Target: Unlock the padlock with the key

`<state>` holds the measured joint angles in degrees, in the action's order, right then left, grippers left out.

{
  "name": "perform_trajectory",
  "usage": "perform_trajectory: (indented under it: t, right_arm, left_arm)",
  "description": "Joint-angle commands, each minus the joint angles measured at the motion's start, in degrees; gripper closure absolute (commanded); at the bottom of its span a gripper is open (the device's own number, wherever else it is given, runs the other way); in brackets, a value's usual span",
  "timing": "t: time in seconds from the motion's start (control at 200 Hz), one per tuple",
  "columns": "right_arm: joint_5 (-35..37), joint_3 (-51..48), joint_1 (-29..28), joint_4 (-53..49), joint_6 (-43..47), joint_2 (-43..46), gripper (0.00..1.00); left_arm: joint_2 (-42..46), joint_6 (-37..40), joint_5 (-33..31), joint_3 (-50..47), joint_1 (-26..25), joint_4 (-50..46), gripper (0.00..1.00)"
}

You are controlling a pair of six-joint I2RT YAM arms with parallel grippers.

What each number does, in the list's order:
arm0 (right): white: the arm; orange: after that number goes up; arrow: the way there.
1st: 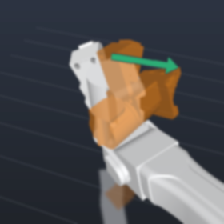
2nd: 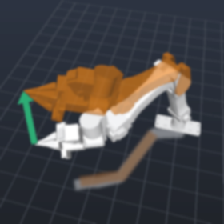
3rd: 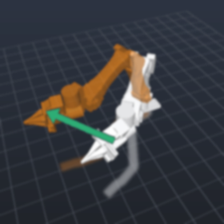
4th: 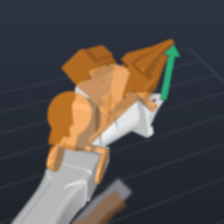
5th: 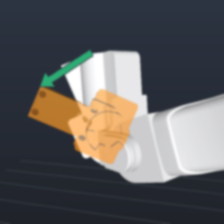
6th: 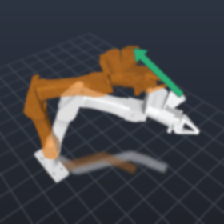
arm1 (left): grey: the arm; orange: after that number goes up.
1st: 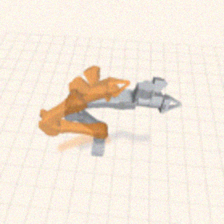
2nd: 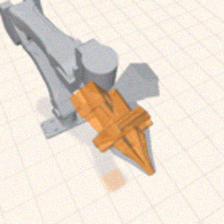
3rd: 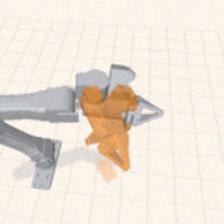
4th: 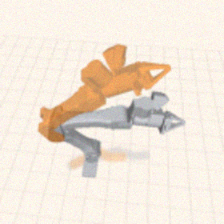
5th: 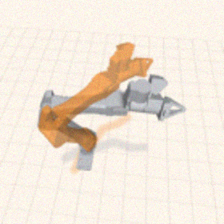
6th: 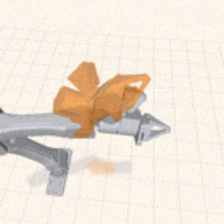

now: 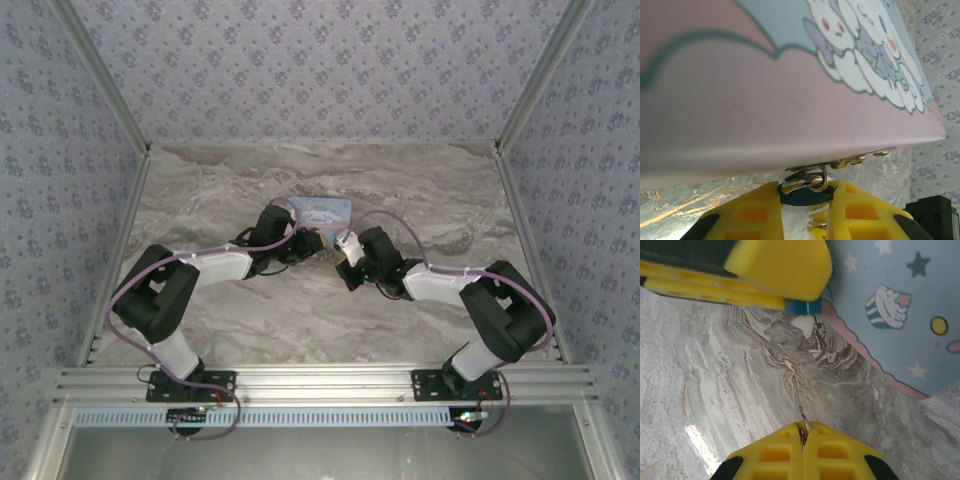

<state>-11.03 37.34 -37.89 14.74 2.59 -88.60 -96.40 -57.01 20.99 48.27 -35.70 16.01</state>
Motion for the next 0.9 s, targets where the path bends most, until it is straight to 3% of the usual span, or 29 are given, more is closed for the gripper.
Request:
perform_trajectory:
  t: [0.0,0.894]
  right_arm:
    - [1.8,-0.6,-0.5,4.0,-0.3,-0.4,1.0]
    - [1.7,0.6,0.1,9.9,-2.5,-3.6,1.0]
  left_arm:
    - [3.0,-2.1,0.3,1.9,-0.5,0.9,0.84]
    - [3.5,-3.4,-0.8,1.7,-0.8,1.7,0.84]
